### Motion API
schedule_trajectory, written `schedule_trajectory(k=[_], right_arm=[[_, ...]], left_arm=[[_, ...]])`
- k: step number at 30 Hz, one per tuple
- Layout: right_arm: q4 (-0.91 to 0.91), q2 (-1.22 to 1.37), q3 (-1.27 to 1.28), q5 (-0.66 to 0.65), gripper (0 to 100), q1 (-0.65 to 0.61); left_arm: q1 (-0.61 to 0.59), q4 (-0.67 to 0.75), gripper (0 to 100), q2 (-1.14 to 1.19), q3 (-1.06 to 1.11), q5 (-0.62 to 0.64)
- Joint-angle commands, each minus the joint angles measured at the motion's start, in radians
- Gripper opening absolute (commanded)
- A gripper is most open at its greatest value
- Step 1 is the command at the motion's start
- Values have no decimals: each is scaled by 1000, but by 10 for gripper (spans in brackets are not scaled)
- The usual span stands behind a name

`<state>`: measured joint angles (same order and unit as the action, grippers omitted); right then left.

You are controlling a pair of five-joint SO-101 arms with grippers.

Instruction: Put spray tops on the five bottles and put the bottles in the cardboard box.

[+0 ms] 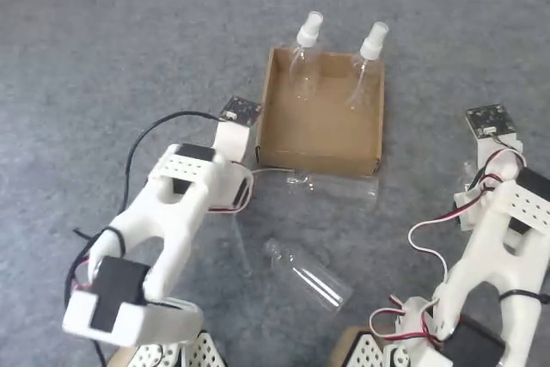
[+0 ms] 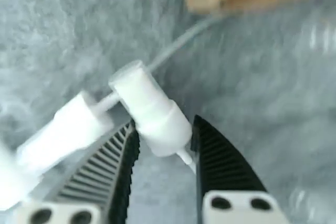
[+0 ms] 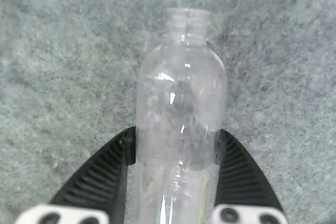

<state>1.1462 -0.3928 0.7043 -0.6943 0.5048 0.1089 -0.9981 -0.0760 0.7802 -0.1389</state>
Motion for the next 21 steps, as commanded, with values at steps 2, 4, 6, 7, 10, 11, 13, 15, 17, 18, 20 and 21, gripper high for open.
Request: schedule_trajectory(k=[2, 4, 6, 7, 10, 11, 13, 15, 17, 18, 20, 21], right_arm=[[-7, -4, -9, -12, 112, -10], [-7, -4, -9, -9, 112, -21], [-5, -4, -9, -8, 112, -22], [-5, -4, -9, -8, 113, -22], [-5, -4, -9, -8, 113, -22], [-5, -4, -9, -8, 113, -22], [-5, -4, -9, -8, 113, -22], [-5, -4, -9, -9, 113, -21], [-5, -4, -9, -11, 113, -19], [-5, -4, -9, -11, 113, -19], [-5, -4, -9, -12, 113, -16], [-5, -4, -9, -12, 113, -15]], left_arm=[[-40, -130, 104, -146, -51, -153], [-40, -167, 104, -180, -42, -204], [-34, -199, 105, -203, -19, -242], [-32, -207, 106, -209, -10, -249], [-35, -209, 109, -215, 21, -253], [-35, -209, 109, -215, 30, -253], [-34, -209, 123, -215, 36, -245], [-38, -209, 166, -215, 38, -244], [-43, -207, 200, -215, 30, -244], [-43, -206, 204, -215, 21, -244], [-43, -206, 202, -212, -7, -233], [-43, -203, 203, -209, -22, -209]])
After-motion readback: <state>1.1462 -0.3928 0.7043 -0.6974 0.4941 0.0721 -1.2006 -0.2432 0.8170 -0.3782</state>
